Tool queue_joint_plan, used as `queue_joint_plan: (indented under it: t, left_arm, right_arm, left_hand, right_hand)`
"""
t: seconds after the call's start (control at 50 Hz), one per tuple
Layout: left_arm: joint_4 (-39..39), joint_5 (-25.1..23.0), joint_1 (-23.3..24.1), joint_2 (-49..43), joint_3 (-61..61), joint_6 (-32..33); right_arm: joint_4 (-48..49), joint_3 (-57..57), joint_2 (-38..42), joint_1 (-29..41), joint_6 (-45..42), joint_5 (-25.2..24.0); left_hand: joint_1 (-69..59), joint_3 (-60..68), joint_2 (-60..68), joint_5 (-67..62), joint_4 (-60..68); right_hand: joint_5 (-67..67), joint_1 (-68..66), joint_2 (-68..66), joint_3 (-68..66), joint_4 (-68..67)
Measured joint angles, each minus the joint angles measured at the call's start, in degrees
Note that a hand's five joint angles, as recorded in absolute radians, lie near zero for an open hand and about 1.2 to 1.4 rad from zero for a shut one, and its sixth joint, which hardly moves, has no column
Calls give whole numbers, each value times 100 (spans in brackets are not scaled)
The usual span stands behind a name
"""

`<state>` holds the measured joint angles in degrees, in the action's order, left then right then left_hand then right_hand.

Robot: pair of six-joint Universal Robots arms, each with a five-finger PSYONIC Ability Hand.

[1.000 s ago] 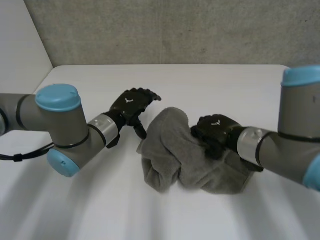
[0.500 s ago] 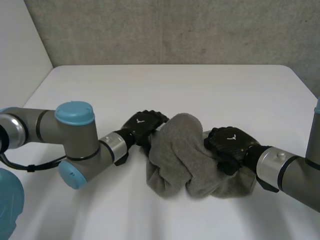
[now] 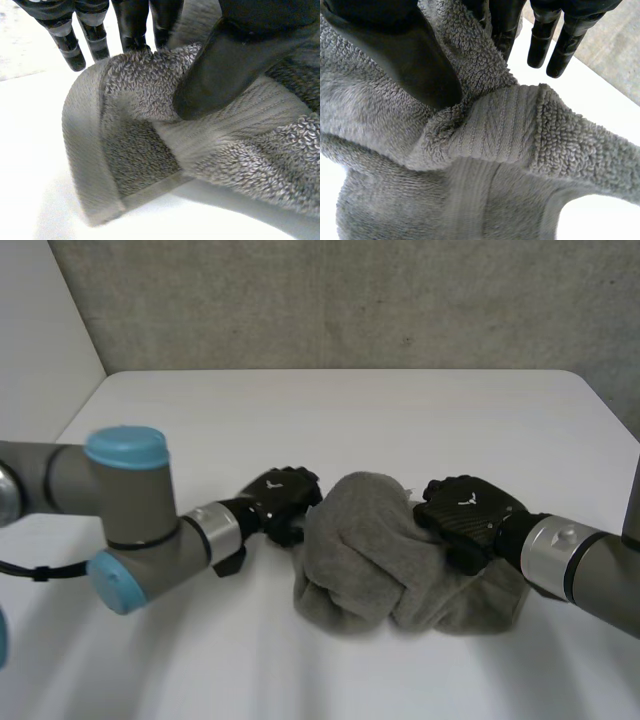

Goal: Fold the towel.

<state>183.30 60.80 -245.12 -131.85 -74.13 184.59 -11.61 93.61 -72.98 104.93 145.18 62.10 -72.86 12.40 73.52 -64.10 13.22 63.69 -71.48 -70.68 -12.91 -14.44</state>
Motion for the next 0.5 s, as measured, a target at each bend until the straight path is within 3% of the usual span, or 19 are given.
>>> queue_joint_plan:
  t: [0.1,0.18,0.28,0.34,0.5]
  left_arm:
    - [-134,123,-279,350,-34,103]
    - [31,450,-379,509,168,152]
    - [606,1059,-308,731,565,122]
    - [1280,1478,-190,1058,764,18]
    - [2863,1818,-104,2039,328,-515]
  right_arm:
    - [-193,-786,393,65,-873,85]
    - [-28,-1823,816,206,-930,270]
    - [775,-3129,1081,417,-303,657]
    - [1739,-3689,998,518,319,1012]
    - [3450,-3002,142,549,1184,1346]
  left_hand:
    - [0,0,0,0,0]
    - [0,0,0,0,0]
    - [0,0,0,-23,0]
    - [0,0,0,-54,0]
    - [-6,0,1,-73,0]
  right_hand:
    - [0,-23,0,0,0]
    - [0,-24,0,0,0]
    - [0,-25,0,0,0]
    - [0,-30,0,0,0]
    - [5,-47,0,0,0]
